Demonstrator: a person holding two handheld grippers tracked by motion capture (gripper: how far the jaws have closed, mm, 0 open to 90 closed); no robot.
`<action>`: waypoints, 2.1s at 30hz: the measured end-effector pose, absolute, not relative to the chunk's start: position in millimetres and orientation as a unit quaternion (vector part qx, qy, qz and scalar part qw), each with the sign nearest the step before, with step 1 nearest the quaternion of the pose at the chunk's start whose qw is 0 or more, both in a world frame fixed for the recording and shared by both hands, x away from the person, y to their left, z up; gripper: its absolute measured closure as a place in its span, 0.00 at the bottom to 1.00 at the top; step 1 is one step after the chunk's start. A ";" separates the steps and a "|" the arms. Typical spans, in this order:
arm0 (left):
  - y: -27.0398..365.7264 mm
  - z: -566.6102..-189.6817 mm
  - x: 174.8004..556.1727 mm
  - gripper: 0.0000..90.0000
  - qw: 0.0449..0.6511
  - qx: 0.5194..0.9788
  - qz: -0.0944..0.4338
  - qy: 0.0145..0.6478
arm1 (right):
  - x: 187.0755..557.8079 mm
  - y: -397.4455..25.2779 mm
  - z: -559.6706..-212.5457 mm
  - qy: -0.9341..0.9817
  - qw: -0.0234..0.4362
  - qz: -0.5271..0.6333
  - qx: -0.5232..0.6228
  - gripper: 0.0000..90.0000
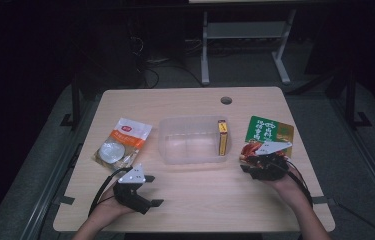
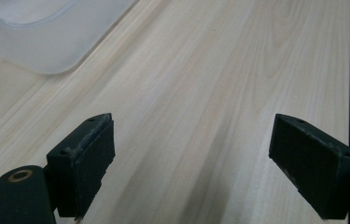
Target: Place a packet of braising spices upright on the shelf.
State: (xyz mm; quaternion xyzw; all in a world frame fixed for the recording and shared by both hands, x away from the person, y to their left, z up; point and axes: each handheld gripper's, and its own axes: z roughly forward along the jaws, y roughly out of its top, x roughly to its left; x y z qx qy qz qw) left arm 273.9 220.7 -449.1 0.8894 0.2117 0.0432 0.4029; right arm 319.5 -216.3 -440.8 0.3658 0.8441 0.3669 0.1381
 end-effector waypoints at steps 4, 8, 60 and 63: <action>221.1 -450.8 279.8 0.16 0.410 0.884 0.042 0.221 | 336.5 -225.7 -439.8 0.841 0.155 0.352 0.380 0.81; 222.8 -453.5 283.0 0.16 0.404 0.887 0.040 0.220 | 352.3 -236.5 -437.5 0.837 0.186 0.333 0.393 0.93; 217.8 -456.3 282.8 0.17 0.393 0.895 0.025 0.209 | 332.4 -243.9 -450.7 0.900 0.137 0.247 0.331 1.00; 218.3 -456.2 282.9 0.17 0.394 0.894 0.024 0.212 | 346.0 -253.6 -444.8 0.883 0.165 0.250 0.361 1.00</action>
